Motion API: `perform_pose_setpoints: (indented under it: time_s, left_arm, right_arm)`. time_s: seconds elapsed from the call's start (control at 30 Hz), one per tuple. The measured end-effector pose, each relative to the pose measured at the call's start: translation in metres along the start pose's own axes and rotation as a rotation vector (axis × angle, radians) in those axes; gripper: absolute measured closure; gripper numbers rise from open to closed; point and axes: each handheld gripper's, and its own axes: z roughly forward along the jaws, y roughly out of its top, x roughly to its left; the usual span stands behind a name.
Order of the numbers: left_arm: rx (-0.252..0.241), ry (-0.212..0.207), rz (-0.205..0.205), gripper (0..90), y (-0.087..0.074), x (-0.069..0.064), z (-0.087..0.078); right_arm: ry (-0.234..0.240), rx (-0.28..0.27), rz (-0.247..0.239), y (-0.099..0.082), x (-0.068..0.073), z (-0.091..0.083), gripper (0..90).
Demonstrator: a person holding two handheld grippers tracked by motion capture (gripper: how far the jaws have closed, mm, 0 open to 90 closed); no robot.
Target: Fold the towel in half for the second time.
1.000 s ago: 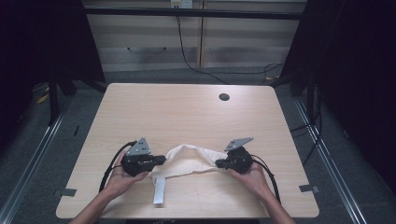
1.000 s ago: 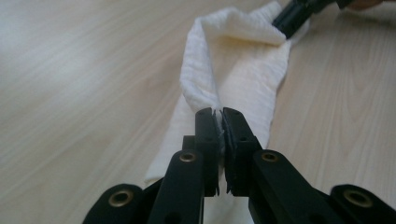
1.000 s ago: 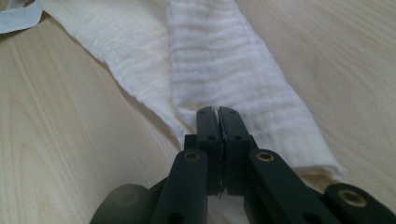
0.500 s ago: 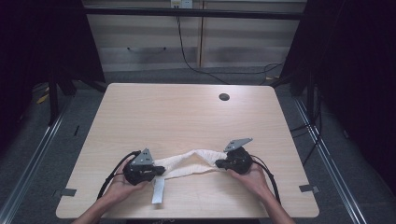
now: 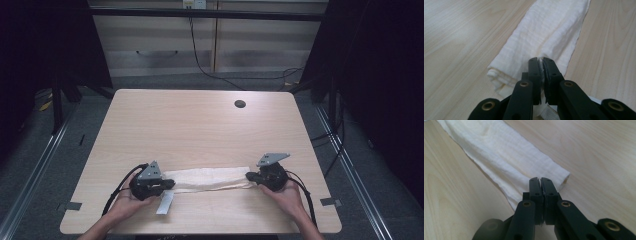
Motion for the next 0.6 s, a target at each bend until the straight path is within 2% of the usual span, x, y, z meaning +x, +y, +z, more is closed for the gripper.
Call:
perform_pose_setpoints:
  time_s: [0.03, 0.1, 0.17, 0.27, 0.53, 0.6]
  left_arm:
    - [-0.004, 0.000, -0.006, 85.0, 0.000, 0.000, 0.000]
    - [-0.006, -0.009, -0.016, 83.7, -0.001, 0.001, -0.002]
    - [-0.024, -0.032, -0.039, 81.6, -0.001, 0.002, -0.004]
    - [-0.049, -0.041, -0.068, 79.1, -0.001, 0.004, -0.008]
    - [-0.150, -0.067, -0.130, 74.3, 0.004, 0.014, -0.022]
    - [-0.169, -0.058, -0.135, 73.1, 0.005, 0.015, -0.026]
  right_arm:
    - [-0.003, 0.007, -0.012, -0.002, 0.002, 0.002, 88.6]
    - [0.006, -0.004, -0.004, -0.005, 0.003, 0.003, 88.5]
    - [0.014, -0.011, 0.003, -0.006, 0.002, 0.003, 88.2]
    - [0.013, -0.014, -0.003, -0.007, 0.001, 0.003, 86.4]
    - [0.015, -0.022, -0.001, -0.008, 0.003, 0.003, 84.6]
    - [0.015, -0.023, -0.001, -0.009, 0.003, 0.003, 84.4]
